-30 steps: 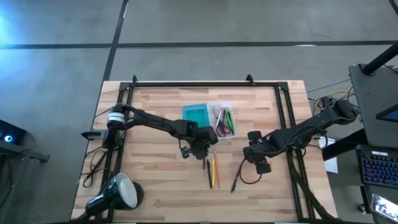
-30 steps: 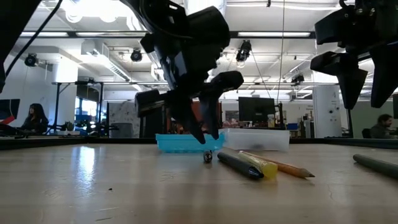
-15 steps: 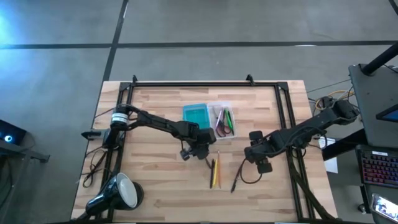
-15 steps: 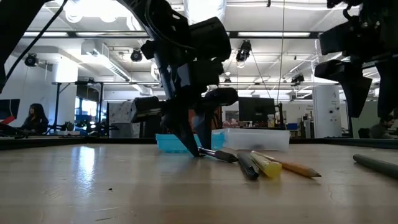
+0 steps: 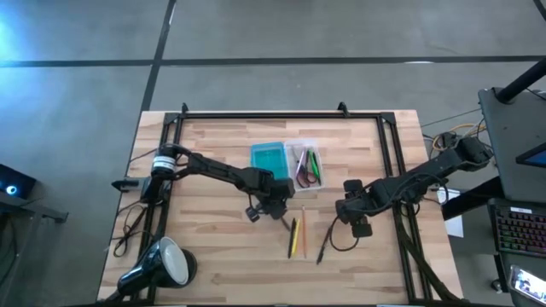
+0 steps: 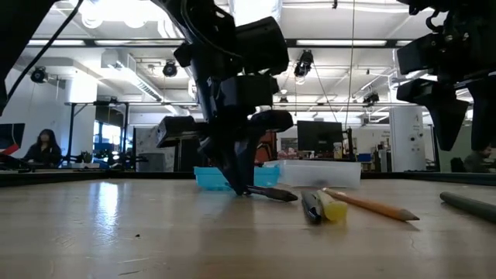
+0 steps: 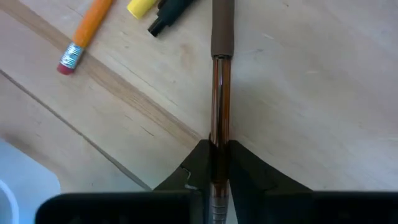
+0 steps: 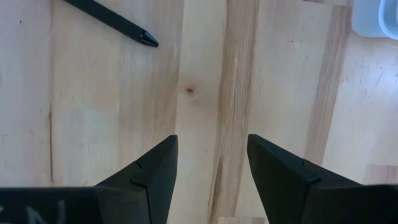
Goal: Pick & place school supplies into a supply box
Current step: Put the brown pen into the blue supply box, then put the black pen into the blue supply box
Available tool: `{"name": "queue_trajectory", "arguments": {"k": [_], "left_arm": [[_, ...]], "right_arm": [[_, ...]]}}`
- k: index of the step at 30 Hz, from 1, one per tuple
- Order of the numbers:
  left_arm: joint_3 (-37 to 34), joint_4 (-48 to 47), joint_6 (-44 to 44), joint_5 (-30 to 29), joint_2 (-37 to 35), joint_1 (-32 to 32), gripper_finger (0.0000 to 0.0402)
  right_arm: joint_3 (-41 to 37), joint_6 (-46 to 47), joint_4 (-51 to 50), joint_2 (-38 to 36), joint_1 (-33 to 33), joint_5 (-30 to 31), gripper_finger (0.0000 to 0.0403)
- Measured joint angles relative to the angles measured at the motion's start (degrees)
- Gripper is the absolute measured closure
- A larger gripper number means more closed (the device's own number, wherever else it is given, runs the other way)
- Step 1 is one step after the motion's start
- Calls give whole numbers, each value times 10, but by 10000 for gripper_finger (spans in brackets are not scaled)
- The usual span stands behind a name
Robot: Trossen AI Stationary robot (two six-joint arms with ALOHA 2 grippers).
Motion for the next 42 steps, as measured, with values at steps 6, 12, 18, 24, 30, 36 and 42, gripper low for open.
{"name": "queue_trajectory", "arguments": {"k": [6, 12, 18, 24, 30, 36, 42], "left_arm": [[68, -29, 24, -40, -21, 0, 382], [145, -26, 43, -71, -18, 32, 382], [155, 20, 99, -75, 9, 107, 382], [165, 57, 178, -71, 67, 145, 382], [175, 100, 170, -78, 106, 153, 367], [177, 123, 155, -95, 88, 145, 315], [174, 54, 105, -131, 25, 139, 298]], "right_arm": [[0, 0, 0, -1, 0, 1, 220], [-1, 45, -2, -24, -1, 27, 220], [-1, 96, -9, -69, 3, 52, 220], [-1, 94, -14, -82, 3, 52, 220], [-2, 77, -15, -75, 4, 47, 220], [-4, 10, -2, -74, 7, 35, 220], [-17, -74, 60, -71, 7, 17, 220]]}}
